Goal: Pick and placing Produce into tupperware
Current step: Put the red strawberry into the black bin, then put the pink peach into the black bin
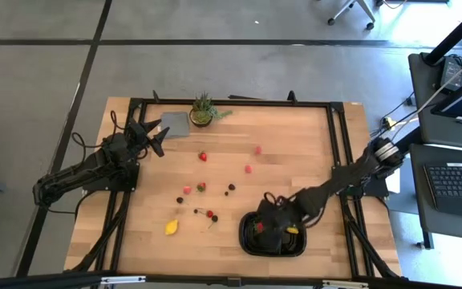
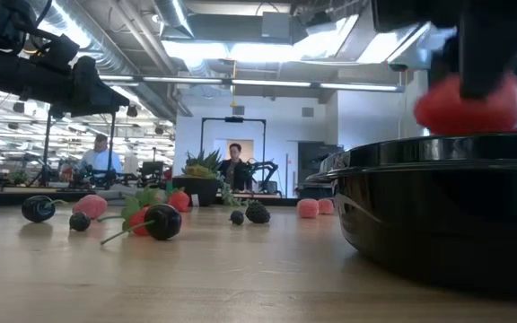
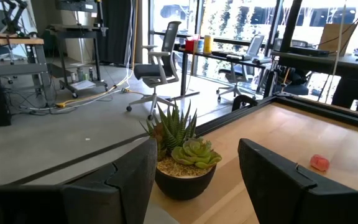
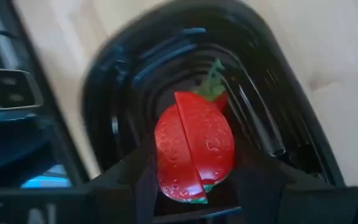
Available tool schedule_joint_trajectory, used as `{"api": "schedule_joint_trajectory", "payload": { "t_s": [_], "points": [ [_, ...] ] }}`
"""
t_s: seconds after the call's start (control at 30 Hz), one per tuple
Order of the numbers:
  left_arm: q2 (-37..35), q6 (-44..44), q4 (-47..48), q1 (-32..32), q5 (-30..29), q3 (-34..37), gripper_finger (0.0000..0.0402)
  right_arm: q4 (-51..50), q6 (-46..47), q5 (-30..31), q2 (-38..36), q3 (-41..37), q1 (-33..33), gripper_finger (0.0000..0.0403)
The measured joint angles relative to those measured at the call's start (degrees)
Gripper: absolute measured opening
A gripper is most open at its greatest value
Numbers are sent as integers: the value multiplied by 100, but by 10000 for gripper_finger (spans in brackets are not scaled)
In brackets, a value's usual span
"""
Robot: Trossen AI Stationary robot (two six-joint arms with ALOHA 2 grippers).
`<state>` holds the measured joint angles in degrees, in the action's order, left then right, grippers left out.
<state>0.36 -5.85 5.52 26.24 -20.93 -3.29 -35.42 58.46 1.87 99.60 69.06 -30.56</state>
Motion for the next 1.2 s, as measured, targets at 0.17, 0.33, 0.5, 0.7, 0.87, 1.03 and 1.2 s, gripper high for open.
{"api": "schedule_joint_trajectory", "payload": {
  "t_s": [0.17, 0.33, 0.5, 0.7, 0.87, 1.03, 1.2],
  "points": [
    [0, -2, -1, -1, 0, -1, 220, 8, -38, 10, 527, 0, -9, 173],
    [0, -2, -2, -1, 0, -1, 220, -12, -48, 6, 781, 0, -12, 173],
    [0, -2, -2, -1, 0, -1, 220, 2, -44, -118, 762, 0, -12, 189],
    [0, -2, -2, -2, 0, 0, 220, 90, -157, -805, 722, 13, -7, 221],
    [0, -1, -1, -1, 0, -2, 220, 170, -184, -892, 722, 17, 10, 254],
    [0, 0, 0, 0, 0, -2, 220, 134, -194, -958, 721, 19, 130, 306],
    [0, 0, -2, -2, 0, -2, 220, -524, -170, -1692, 548, 291, 511, 336]
  ]
}}
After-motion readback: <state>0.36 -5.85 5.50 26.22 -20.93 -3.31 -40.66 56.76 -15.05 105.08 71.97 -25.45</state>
